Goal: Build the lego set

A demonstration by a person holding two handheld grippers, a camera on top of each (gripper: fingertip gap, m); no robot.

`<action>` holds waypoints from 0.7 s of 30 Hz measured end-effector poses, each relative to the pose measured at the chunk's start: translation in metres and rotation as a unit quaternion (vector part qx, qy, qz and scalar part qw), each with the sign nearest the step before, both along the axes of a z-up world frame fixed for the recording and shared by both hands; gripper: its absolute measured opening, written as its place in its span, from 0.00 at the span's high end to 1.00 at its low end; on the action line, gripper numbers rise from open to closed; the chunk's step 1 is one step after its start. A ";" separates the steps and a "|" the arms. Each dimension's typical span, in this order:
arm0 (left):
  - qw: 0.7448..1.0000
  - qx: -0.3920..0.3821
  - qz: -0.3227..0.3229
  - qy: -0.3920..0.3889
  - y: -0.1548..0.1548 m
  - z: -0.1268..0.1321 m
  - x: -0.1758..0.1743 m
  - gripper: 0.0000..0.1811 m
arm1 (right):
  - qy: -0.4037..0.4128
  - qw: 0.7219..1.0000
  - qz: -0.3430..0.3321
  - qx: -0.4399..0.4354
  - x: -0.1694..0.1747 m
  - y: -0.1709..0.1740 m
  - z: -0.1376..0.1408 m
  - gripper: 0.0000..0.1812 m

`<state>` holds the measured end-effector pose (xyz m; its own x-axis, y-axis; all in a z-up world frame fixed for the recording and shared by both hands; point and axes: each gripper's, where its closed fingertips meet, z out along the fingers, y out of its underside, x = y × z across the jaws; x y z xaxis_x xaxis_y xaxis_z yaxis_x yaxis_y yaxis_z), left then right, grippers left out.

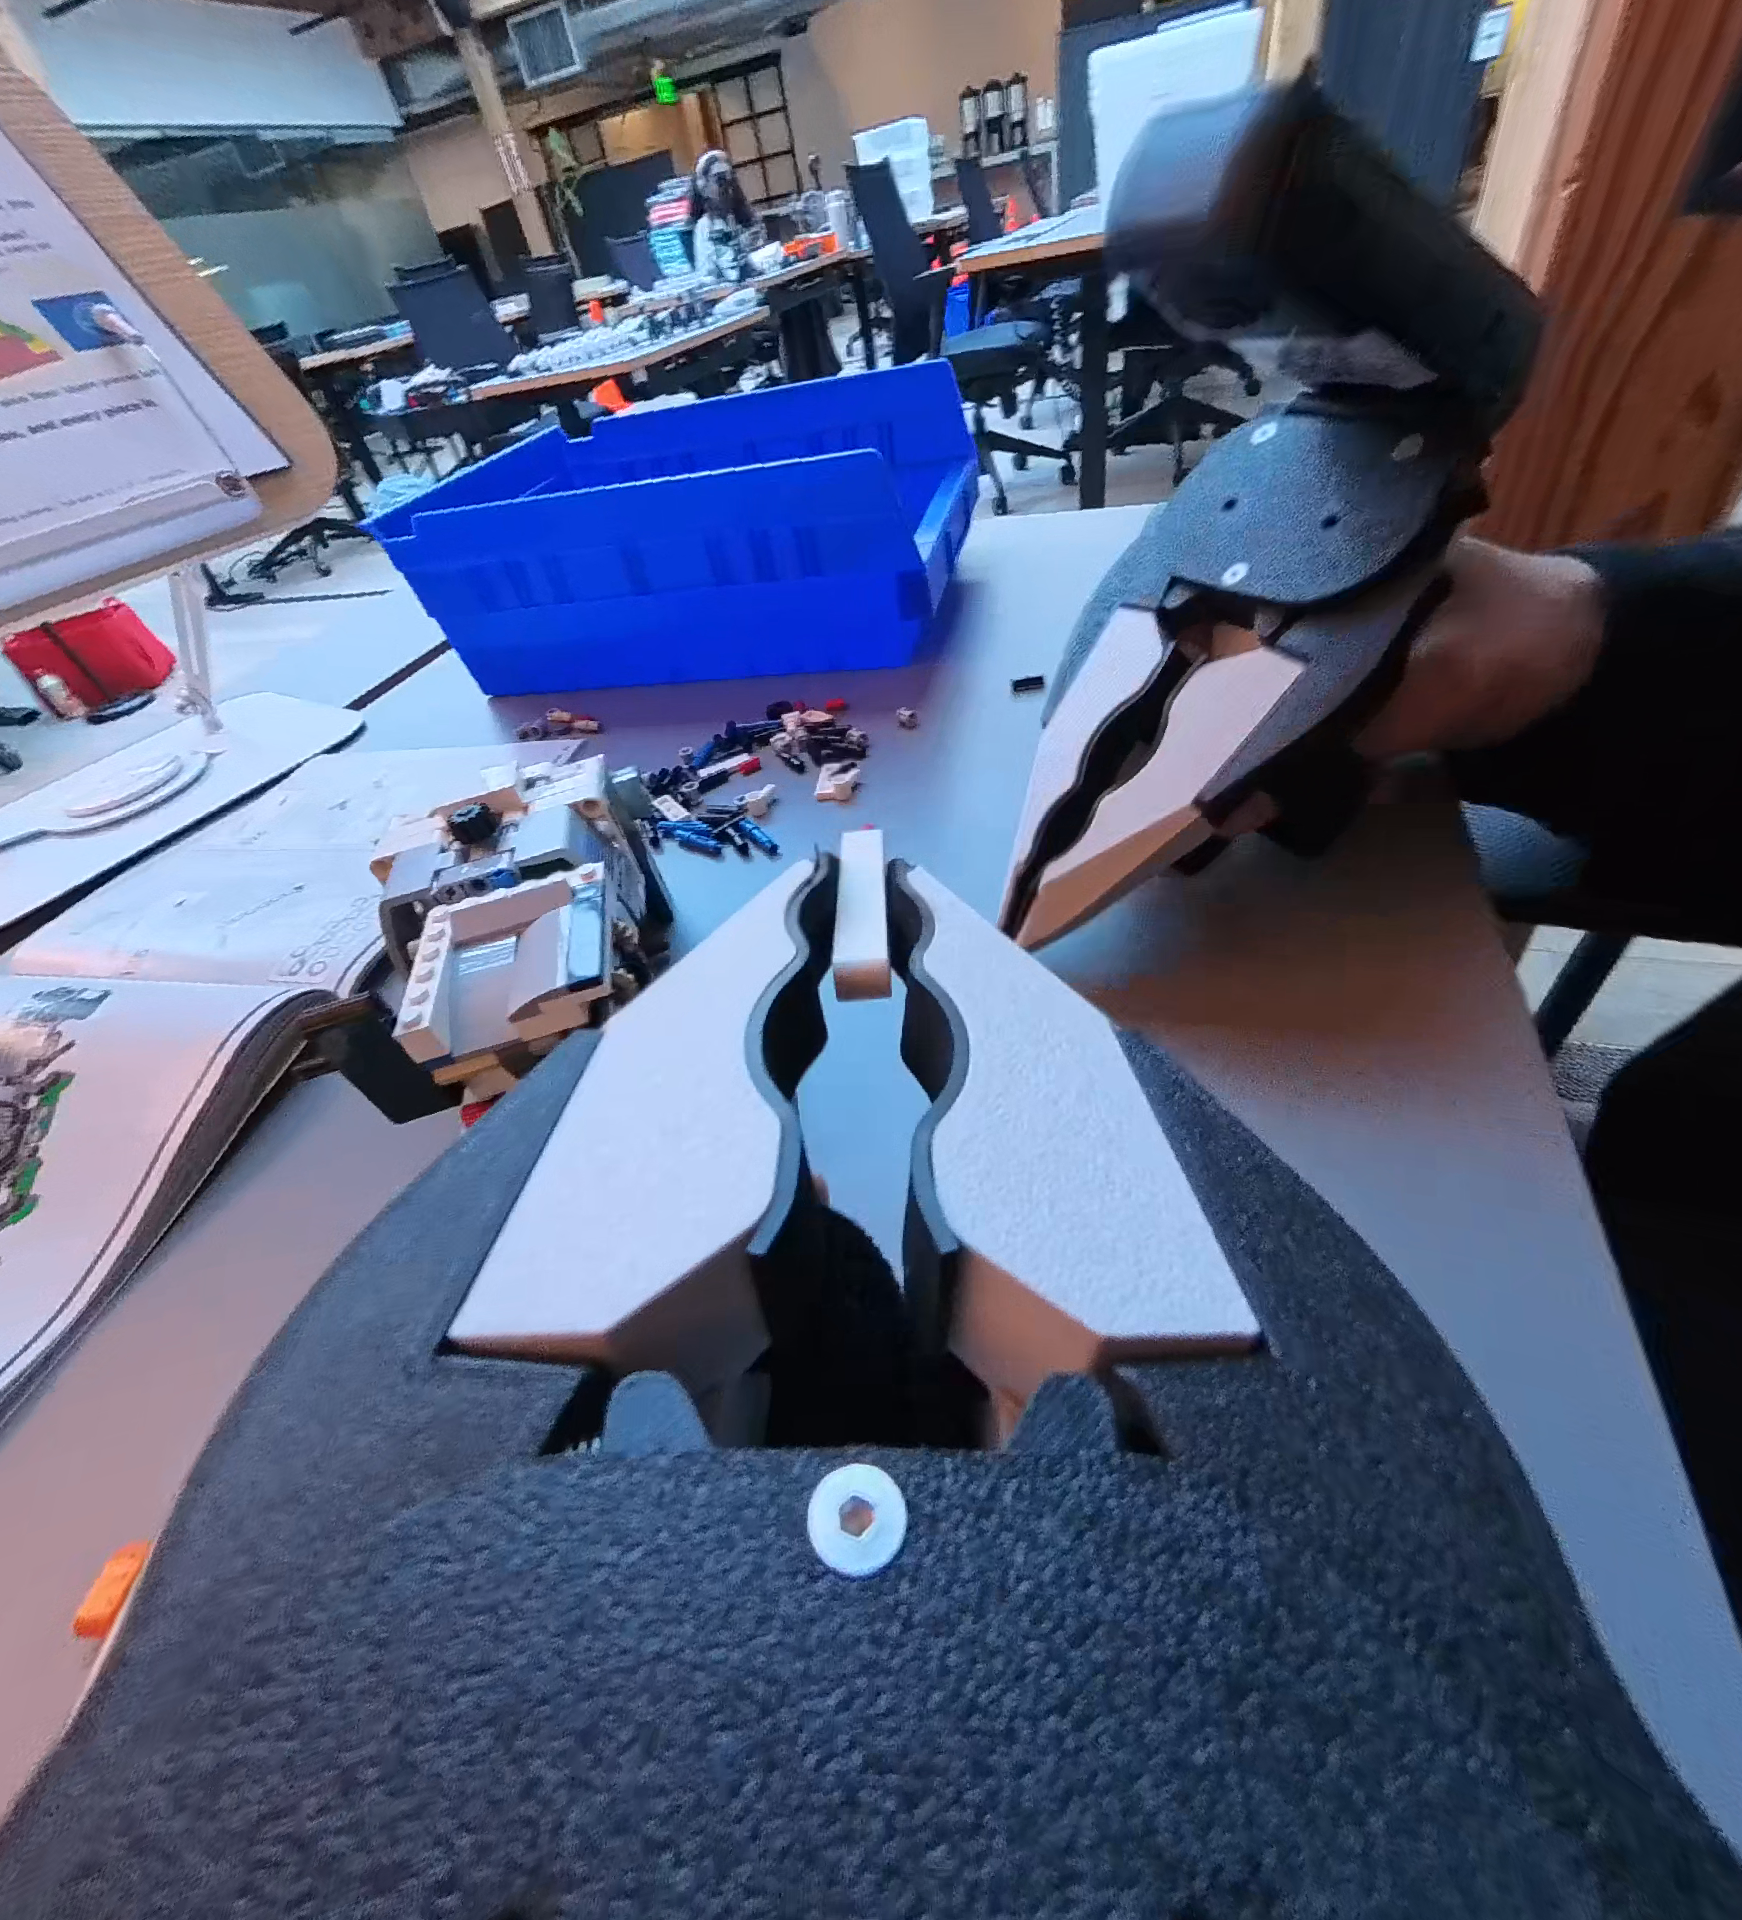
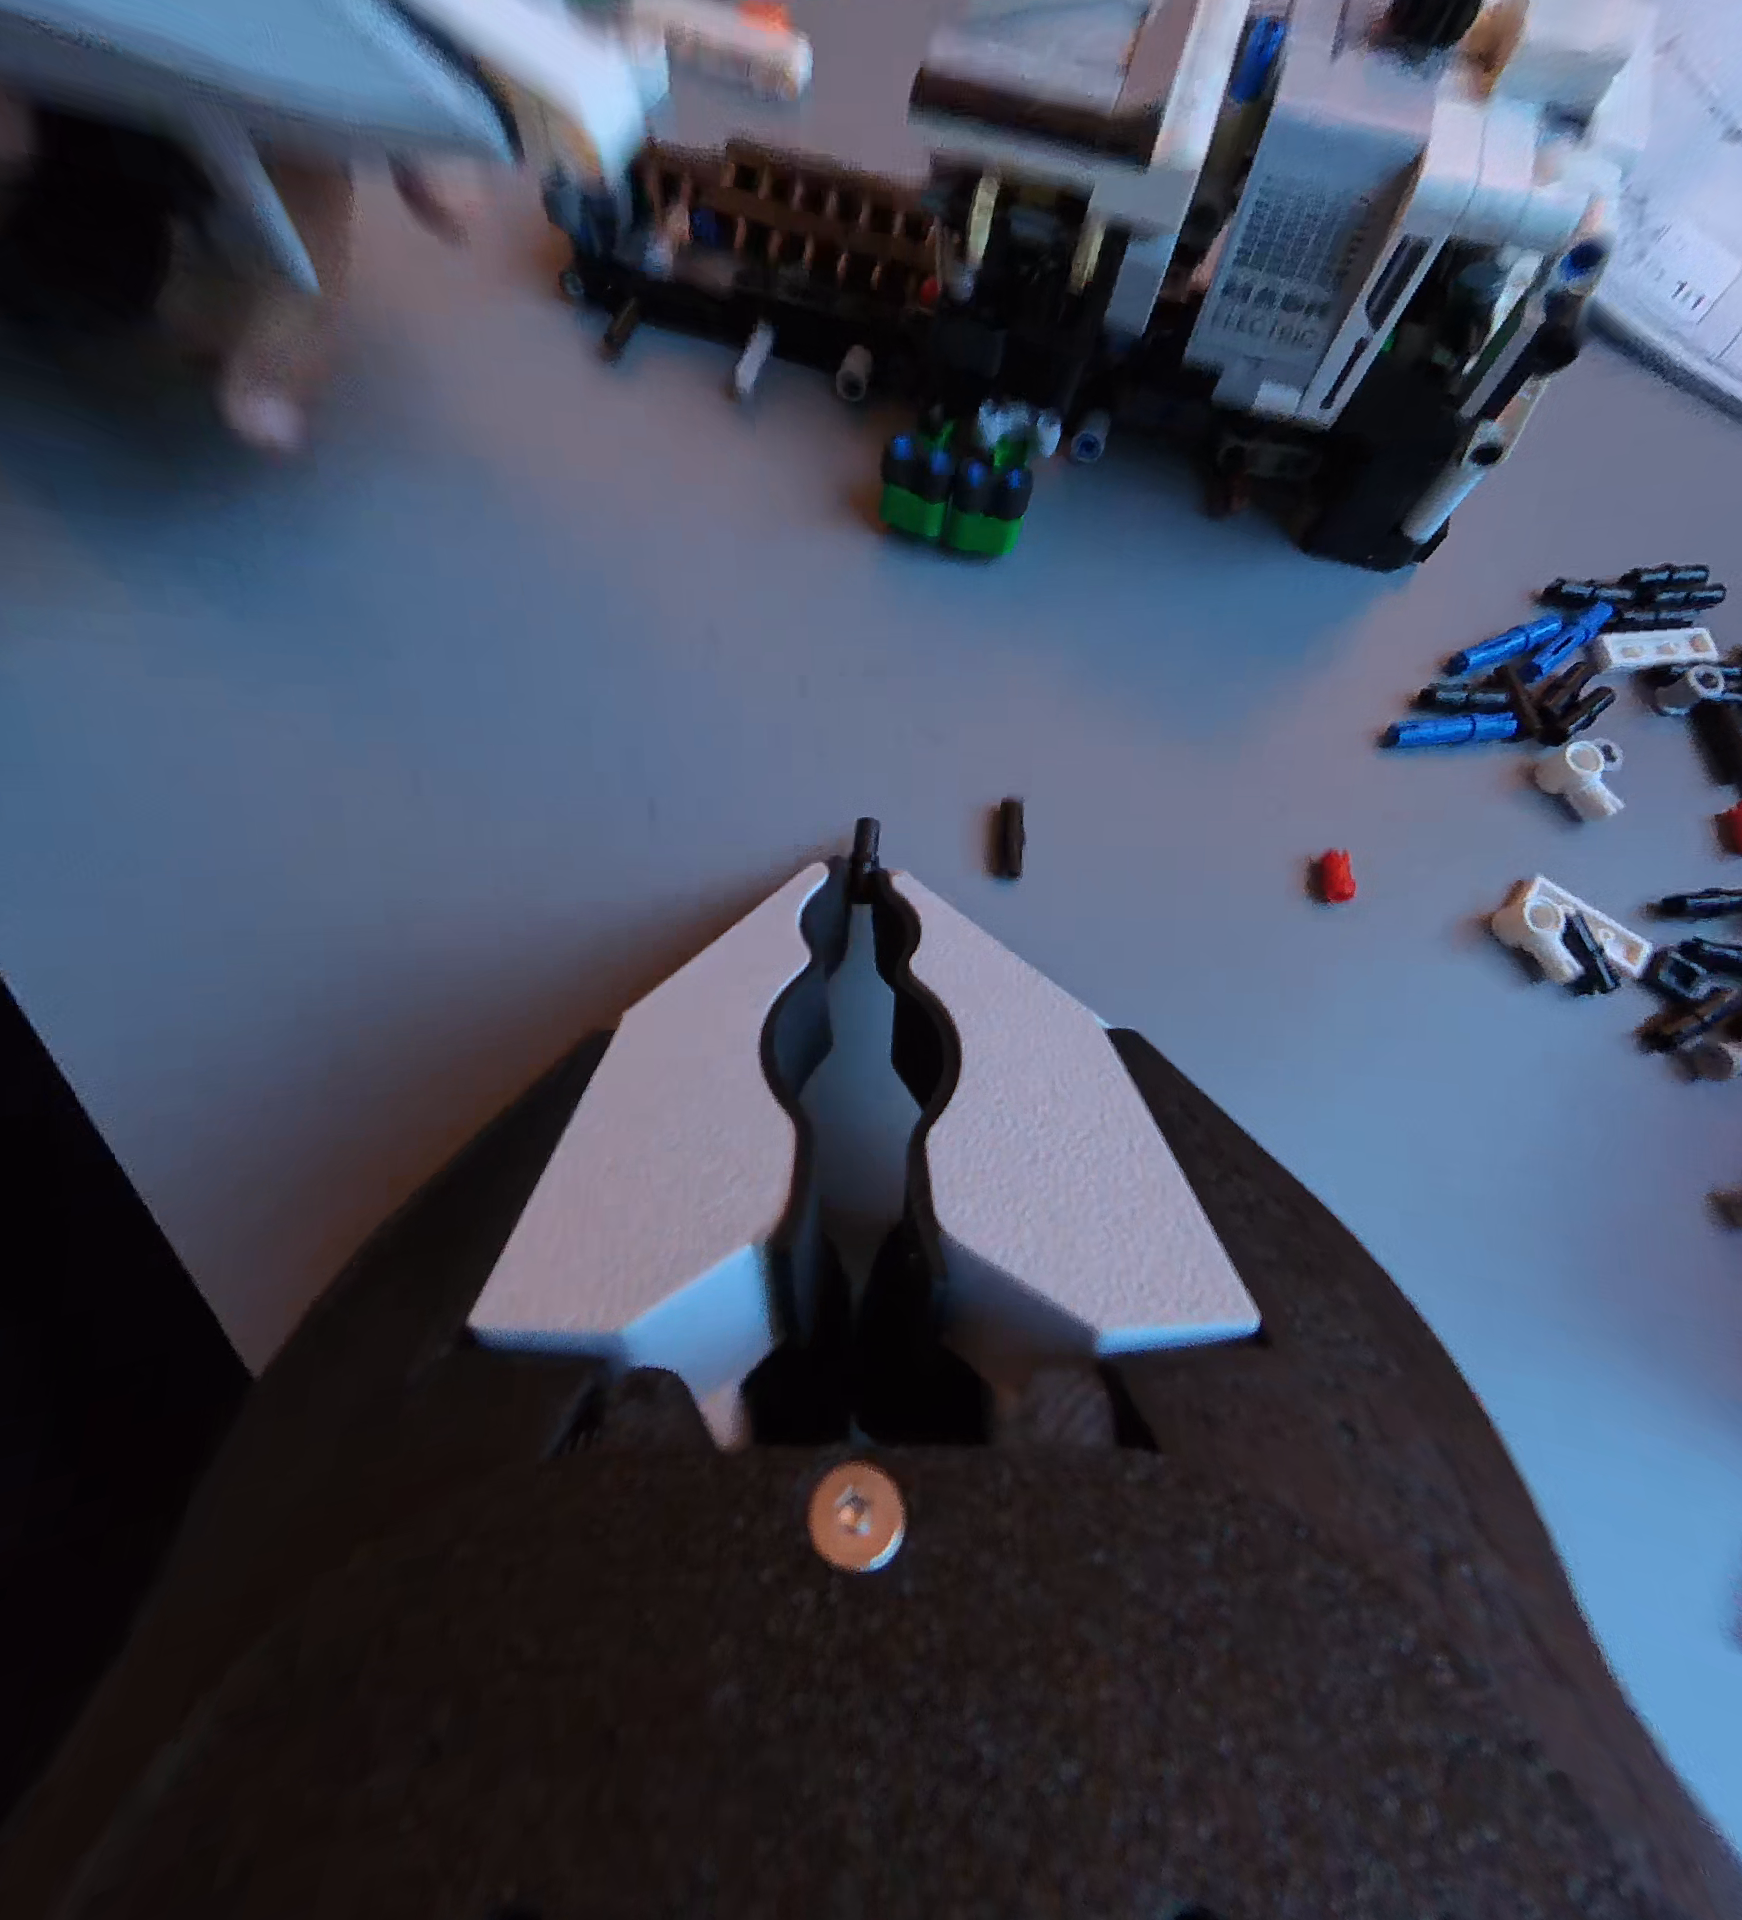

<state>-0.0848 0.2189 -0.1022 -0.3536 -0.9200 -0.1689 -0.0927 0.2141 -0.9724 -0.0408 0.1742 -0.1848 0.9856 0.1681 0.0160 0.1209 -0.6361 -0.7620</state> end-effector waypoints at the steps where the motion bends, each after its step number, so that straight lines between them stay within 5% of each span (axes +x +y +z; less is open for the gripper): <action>1: 1.000 0.000 0.009 0.003 0.003 -0.001 0.002 0.96 | 0.035 0.999 -0.010 0.027 -0.005 0.008 0.010 0.98; 4: 0.999 0.005 0.029 0.015 0.008 -0.005 0.006 0.96 | 0.187 0.976 -0.029 0.108 -0.029 0.030 0.047 0.99; 9: 0.998 0.028 0.043 0.034 0.009 -0.013 0.009 0.96 | 0.328 0.931 -0.046 0.153 -0.036 0.042 0.061 0.99; 21: 0.995 0.088 0.044 0.034 0.005 -0.021 0.011 0.96 | 0.338 0.928 -0.048 0.148 -0.036 0.041 0.059 0.99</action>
